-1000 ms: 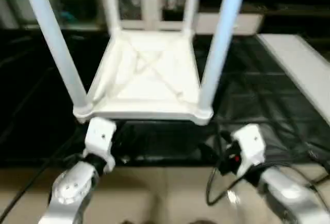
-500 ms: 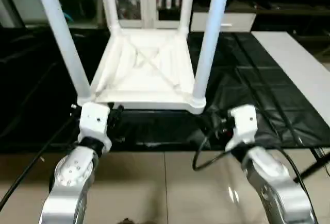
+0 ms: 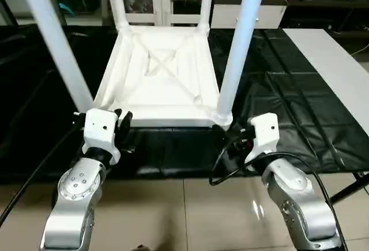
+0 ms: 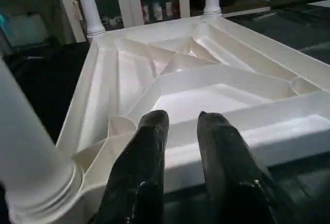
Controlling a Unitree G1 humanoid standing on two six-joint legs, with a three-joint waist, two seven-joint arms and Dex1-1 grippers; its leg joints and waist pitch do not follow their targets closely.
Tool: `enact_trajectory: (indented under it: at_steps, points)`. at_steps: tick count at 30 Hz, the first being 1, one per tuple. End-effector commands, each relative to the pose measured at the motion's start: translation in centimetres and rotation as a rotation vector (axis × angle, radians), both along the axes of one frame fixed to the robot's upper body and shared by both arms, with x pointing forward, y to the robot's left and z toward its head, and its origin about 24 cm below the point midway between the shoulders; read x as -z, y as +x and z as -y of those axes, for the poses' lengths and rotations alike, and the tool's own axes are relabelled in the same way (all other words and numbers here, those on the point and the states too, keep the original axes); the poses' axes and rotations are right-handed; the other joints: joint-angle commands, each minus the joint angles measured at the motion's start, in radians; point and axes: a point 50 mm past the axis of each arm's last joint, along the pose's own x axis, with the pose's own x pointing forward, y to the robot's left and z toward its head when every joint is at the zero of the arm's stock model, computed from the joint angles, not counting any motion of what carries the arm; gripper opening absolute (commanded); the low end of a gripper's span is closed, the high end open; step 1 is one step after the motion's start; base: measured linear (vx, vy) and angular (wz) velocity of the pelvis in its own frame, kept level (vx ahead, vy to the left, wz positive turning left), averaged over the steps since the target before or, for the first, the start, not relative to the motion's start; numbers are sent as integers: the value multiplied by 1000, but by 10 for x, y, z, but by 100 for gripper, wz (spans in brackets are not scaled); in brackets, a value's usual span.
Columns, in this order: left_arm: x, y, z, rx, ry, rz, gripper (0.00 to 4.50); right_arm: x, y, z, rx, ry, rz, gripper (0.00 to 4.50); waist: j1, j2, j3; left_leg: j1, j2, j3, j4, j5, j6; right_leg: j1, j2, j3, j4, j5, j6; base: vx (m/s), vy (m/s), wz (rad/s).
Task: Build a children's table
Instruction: Rotate leg to tighten
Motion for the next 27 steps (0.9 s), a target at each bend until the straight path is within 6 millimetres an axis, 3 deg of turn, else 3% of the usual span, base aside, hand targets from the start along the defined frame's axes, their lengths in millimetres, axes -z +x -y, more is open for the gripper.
enact_trajectory:
  at_steps: [1,2,3,4,5,6,7,8,9,10,11,12,13,14,15,16,17,18,20,21,22,23,24,25,26,27]
  points:
    - [0,1,-4,-31,-10,-1,118,-2,2,-2,-19,-17,20,374,-6,2,-73,15,52,-17,-70,-96,171,48,-45,31,-53,30,-239,119,9,-1]
    - [-1,0,-5,-37,-20,4,118,-3,2,-3,-27,-19,23,374,-5,2,-77,14,48,-16,-64,-57,193,52,-43,30,-48,67,-239,116,7,1]
    - [-1,0,-5,-45,-26,6,118,-3,2,-3,-35,-20,29,374,-4,3,-83,18,42,-18,-55,21,241,54,-38,27,-37,131,-235,116,7,1]
    - [0,1,-6,-53,-30,0,118,-4,1,-3,-33,-3,29,374,-8,4,-91,34,49,-37,-31,237,325,26,-27,21,0,284,-226,103,6,2]
    - [0,1,-6,-56,-32,-4,118,-4,1,-3,-29,8,28,374,-11,0,-93,37,50,-43,-19,317,348,15,-27,24,13,338,-218,81,0,4]
    - [1,1,-6,-61,-33,-12,118,-4,2,-2,-20,31,25,374,-8,-2,-98,43,57,-54,3,485,365,-9,-37,36,30,437,-209,81,0,4]
    - [1,1,-7,-67,-32,-8,118,-5,2,-1,-18,36,28,374,-6,-3,-101,41,58,-58,13,561,355,-15,-43,44,38,492,-203,0,0,0]
    - [0,2,-8,-71,-35,-4,118,-6,2,1,-19,35,34,374,3,-13,-103,16,49,-56,25,673,303,-7,-49,61,48,630,-174,0,0,0]
    - [-1,2,-8,-70,-34,0,118,-6,2,2,-18,32,37,374,13,-17,-103,3,40,-47,27,668,228,-5,-44,69,55,724,-150,0,0,0]
    - [-2,2,-8,-69,-32,5,118,-6,2,2,-17,34,37,374,13,-17,-103,3,40,-47,27,668,228,-5,-44,69,55,724,-150,0,0,0]
    - [-3,3,-7,-61,-32,15,118,-6,2,3,-18,38,35,374,17,-17,-89,-10,49,-37,0,430,136,0,-54,65,35,619,-155,-84,-7,4]
    - [-4,3,-5,-48,-26,20,118,-7,2,3,-18,35,42,374,15,-16,-76,-12,62,-34,-22,213,97,-1,-62,63,15,446,-177,-84,-7,4]
    - [-4,3,-5,-48,-26,20,118,-7,2,3,-18,35,42,374,14,-13,-69,-10,70,-35,-33,101,78,-3,-66,63,6,336,-194,-117,-6,0]
    - [-6,3,-3,-33,-24,31,118,-6,1,3,-35,-3,43,374,11,-7,-56,-2,80,-35,-53,-96,30,-7,-68,63,-10,124,-218,-139,-2,1]
    - [-7,2,-2,-31,-30,37,118,-5,1,2,-47,-6,33,374,6,-10,-42,5,83,-32,-69,-265,-17,-13,-67,67,-27,-74,-217,-139,-2,1]
    - [-7,2,-2,-31,-32,43,118,-4,0,1,-53,-13,31,374,17,-22,-34,-54,48,-66,-87,-308,33,29,-79,22,-32,-156,-203,-161,2,8]
    - [-8,2,-2,-26,-37,47,118,-3,-1,0,-58,-16,32,374,8,-3,-30,-48,34,-74,-86,-406,43,24,-86,-5,-59,-347,-177,-155,6,33]
    - [-8,2,-2,-25,-37,46,118,-3,-1,0,-59,-17,33,374,2,2,-25,-59,27,-86,-71,-472,14,50,-116,-22,-84,-559,-138,-155,6,33]
    - [-8,1,-3,-20,-34,42,118,-3,-3,-1,-57,-5,41,374,-5,-1,-20,-55,22,-94,-48,-550,-45,66,-146,-46,-120,-787,-80,-91,13,49]
    - [-8,1,-3,-20,-33,42,118,-3,-3,-1,-53,9,41,374,-10,11,-18,-11,37,-89,-33,-602,-80,40,-138,-46,-131,-829,-73,-70,15,49]
    - [-7,1,-3,-19,-29,42,118,-2,-3,1,-40,20,28,374,-35,15,-12,76,64,-93,-35,-815,-144,1,-82,-79,-130,-725,-71,-66,19,36]
    - [-7,2,-3,-18,-26,40,118,-1,-3,2,-28,27,17,374,-35,24,-4,79,72,-95,-71,-920,-162,7,-49,-87,-111,-641,-71,-65,35,14]
    - [-7,2,-2,-10,-28,36,118,0,-3,3,-20,27,11,374,-22,47,-6,19,87,-83,-179,-1064,-182,77,-2,-82,30,-370,-87,-65,35,14]
    - [-7,3,-1,-4,-37,40,118,0,-4,4,-19,25,12,374,-17,34,-16,5,88,-86,-192,-1034,-155,97,6,-65,72,-231,-71,-54,43,2]
    - [-8,3,0,-2,-42,43,118,0,-4,4,-20,24,13,374,8,36,-13,13,86,-52,-197,-995,-156,68,-10,-42,68,-204,-76,0,0,0]
    - [-7,4,1,3,-39,37,118,0,-4,4,-21,23,15,374,2,15,-18,31,82,-51,-161,-919,-157,40,-45,-5,15,-299,-81,0,0,0]
